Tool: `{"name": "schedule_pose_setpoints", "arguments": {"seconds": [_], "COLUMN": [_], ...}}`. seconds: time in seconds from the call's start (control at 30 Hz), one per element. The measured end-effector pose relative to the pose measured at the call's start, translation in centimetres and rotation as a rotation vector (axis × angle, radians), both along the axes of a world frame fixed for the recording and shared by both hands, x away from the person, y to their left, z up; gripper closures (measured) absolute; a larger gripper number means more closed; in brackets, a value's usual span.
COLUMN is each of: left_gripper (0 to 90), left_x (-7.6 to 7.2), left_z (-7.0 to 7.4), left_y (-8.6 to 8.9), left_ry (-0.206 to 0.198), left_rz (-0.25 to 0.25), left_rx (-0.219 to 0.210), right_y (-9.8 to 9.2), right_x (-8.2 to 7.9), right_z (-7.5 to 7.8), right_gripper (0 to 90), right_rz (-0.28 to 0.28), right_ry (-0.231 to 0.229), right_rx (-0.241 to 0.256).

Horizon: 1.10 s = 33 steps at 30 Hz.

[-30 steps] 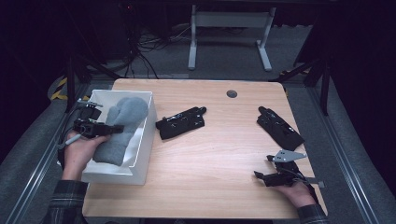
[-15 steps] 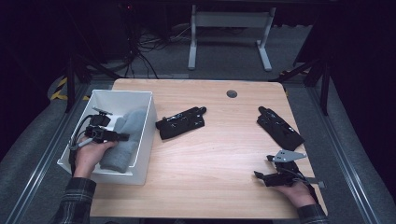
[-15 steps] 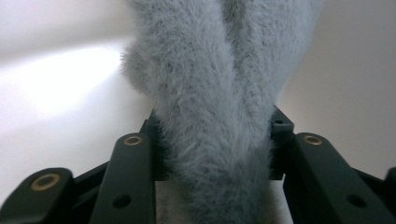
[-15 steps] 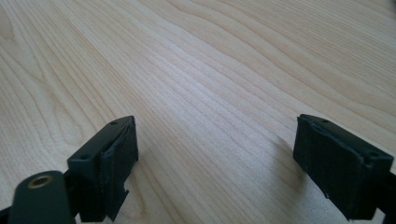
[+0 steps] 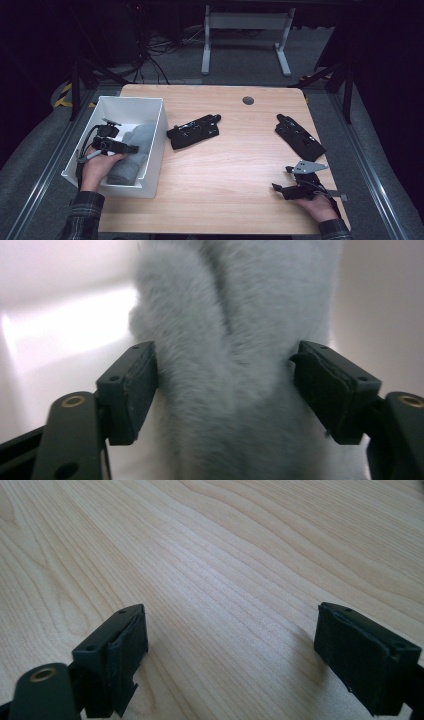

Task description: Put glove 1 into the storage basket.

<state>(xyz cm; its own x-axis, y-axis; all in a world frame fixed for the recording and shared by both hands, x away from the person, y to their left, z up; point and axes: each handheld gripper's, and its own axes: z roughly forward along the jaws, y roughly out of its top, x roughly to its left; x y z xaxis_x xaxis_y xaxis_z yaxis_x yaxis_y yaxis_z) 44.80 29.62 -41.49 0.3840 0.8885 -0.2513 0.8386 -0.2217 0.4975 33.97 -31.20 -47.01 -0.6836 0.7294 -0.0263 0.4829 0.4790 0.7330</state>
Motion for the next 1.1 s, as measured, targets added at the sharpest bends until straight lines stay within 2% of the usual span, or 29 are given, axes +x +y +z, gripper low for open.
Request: {"name": "schedule_pose_setpoints", "arguments": {"seconds": [0.07, 0.1, 0.13, 0.2, 0.33, 0.4, 0.47, 0.57, 0.77, 0.97, 1.1], "left_gripper": [24.2, 22.5, 21.8, 21.6, 20.9, 21.2, 21.0, 20.6, 18.9, 15.7, 14.9], "left_x": [-0.1, -0.2, -0.2, -0.5, -1.0, -1.0, -1.2, -1.5, -2.0, -2.6, -2.8], "left_z": [0.3, 1.0, 1.0, 2.3, 4.1, 4.5, 5.5, 7.1, 9.1, 10.2, 10.6], "left_y": [0.1, 0.2, 0.2, 0.3, -0.2, -0.3, -0.7, -1.8, -4.0, -6.5, -8.3], "left_ry": [-0.015, -0.031, -0.031, -0.067, -0.114, -0.125, -0.144, -0.172, -0.215, -0.246, -0.252], "left_rz": [0.006, 0.008, 0.008, 0.006, -0.015, -0.021, -0.043, -0.075, -0.139, -0.202, -0.246], "left_rx": [-0.004, 0.017, 0.017, -0.006, -0.015, -0.023, -0.042, -0.049, -0.092, -0.108, -0.128], "right_y": [0.0, 0.0, 0.0, 0.0, 0.0, 0.0, 0.0, 0.0, 0.0, 0.0, 0.0], "right_x": [0.0, 0.0, 0.0, 0.0, 0.0, 0.0, 0.0, 0.0, 0.0, 0.0, 0.0], "right_z": [0.0, 0.0, 0.0, 0.0, 0.0, 0.0, 0.0, 0.0, 0.0, 0.0, 0.0], "right_gripper": [14.3, 14.3, 14.3, 14.3, 14.3, 14.3, 14.3, 14.3, 14.3, 14.3, 14.3], "right_rz": [0.0, 0.0, 0.0, 0.0, 0.0, 0.0, 0.0, 0.0, 0.0, 0.0, 0.0], "right_ry": [0.0, 0.0, 0.0, 0.0, 0.0, 0.0, 0.0, 0.0, 0.0, 0.0, 0.0], "right_rx": [0.0, 0.0, 0.0, 0.0, 0.0, 0.0, 0.0, 0.0, 0.0, 0.0, -0.001]}}
